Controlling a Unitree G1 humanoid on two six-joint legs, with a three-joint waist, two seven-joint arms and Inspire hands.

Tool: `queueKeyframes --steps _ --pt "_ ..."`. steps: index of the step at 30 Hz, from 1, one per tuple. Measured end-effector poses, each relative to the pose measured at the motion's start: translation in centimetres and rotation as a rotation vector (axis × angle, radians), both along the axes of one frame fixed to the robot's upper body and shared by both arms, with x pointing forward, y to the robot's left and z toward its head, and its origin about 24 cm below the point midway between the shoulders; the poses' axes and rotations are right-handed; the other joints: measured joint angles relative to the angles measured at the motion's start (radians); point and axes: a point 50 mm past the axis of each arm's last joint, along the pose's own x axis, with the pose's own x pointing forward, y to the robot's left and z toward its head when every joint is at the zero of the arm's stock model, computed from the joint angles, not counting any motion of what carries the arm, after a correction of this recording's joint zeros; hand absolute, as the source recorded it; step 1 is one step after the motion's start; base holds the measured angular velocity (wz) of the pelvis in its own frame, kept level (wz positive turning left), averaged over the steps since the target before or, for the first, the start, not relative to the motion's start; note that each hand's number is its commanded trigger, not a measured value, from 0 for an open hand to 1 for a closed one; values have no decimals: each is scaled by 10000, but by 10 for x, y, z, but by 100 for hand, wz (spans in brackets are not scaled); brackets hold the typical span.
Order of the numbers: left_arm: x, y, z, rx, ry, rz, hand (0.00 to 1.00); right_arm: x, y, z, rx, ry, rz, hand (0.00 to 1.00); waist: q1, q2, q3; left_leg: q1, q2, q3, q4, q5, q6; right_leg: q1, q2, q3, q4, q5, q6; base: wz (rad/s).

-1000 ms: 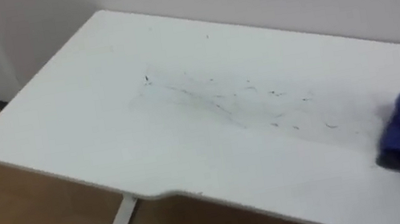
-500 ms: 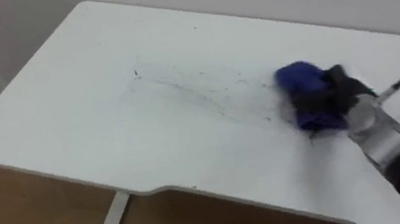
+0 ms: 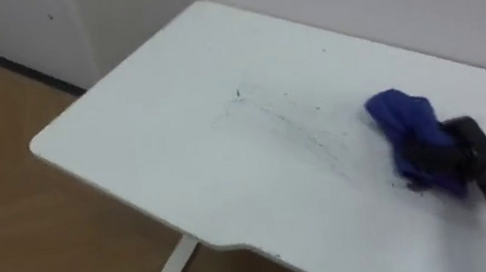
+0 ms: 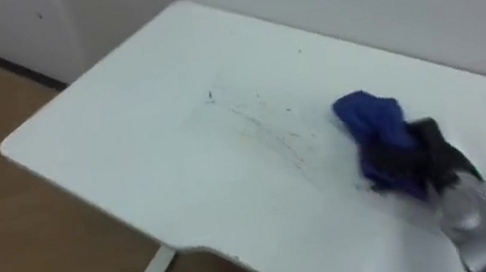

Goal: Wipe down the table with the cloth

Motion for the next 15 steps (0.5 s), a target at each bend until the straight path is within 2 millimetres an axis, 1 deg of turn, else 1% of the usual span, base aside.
queueKeyframes --steps 1,3,4,5,6,8,9,10,11,12,13,14,15 --pt "1 1 0 68 -36 -15 0 -13 -9 -3 -69 207 -433 100 -101 16 -95 37 10 169 8 -29 25 3 1 147 23 6 10 -34" --pt "5 0 -1 60 -145 -28 0 -25 -18 -5 -208 443 -828 100 -190 49 -128 152 33 336 21 -64 27 8 2 323 104 18 1 -36" --pt "7 0 -1 59 -207 -65 0 -27 -20 -5 -275 527 -920 100 -293 49 -128 210 53 413 29 -64 27 9 1 356 164 25 -10 -28" --pt "8 0 -1 63 -247 -76 0 -25 -19 -5 -283 518 -950 100 -314 59 -133 243 70 472 29 -65 26 13 12 414 163 37 -25 -26" --pt "10 -3 -2 33 -313 -64 0 -23 -19 -5 -296 540 -999 100 -319 117 -151 298 114 542 31 -79 22 21 33 496 160 88 -48 -29" --pt "13 -10 -5 -93 -336 -90 0 -13 -14 -4 -256 505 -1030 100 -226 194 -138 380 167 718 -12 -75 16 -12 71 674 177 136 -86 -31" --pt "18 -15 -8 -136 -381 -184 0 -1 -7 -2 -267 521 -965 100 -142 226 -131 403 213 839 -33 -64 -3 -61 100 761 184 172 -122 -43" --pt "21 -20 -10 -262 -351 -275 0 11 2 -1 -154 568 -891 100 42 219 -123 398 285 1053 -81 -55 -55 -217 161 955 227 210 -179 -48" --pt "20 -22 -12 -327 -227 -304 0 19 10 -1 -43 595 -739 100 161 221 -121 378 333 1177 -111 -63 -119 -314 212 1083 236 240 -222 -72" --pt "24 -28 -15 -494 -81 -495 0 39 26 3 -3 579 -300 100 487 228 -117 262 398 1312 -110 -59 -140 -552 302 1321 304 304 -317 -76" --pt "27 -32 -17 -592 51 -705 0 64 46 11 40 422 385 100 602 224 -62 148 432 1310 -95 -44 -164 -743 360 1320 350 363 -402 -68" --pt "28 -34 -17 -637 126 -826 0 75 59 15 46 394 896 100 614 221 -47 103 453 1313 -100 -27 -187 -804 390 1320 345 383 -435 -34" --pt "30 -36 -18 -704 250 -957 0 93 81 22 65 286 1791 100 745 245 25 85 499 1341 -113 12 -208 -858 446 1328 329 396 -469 -5"
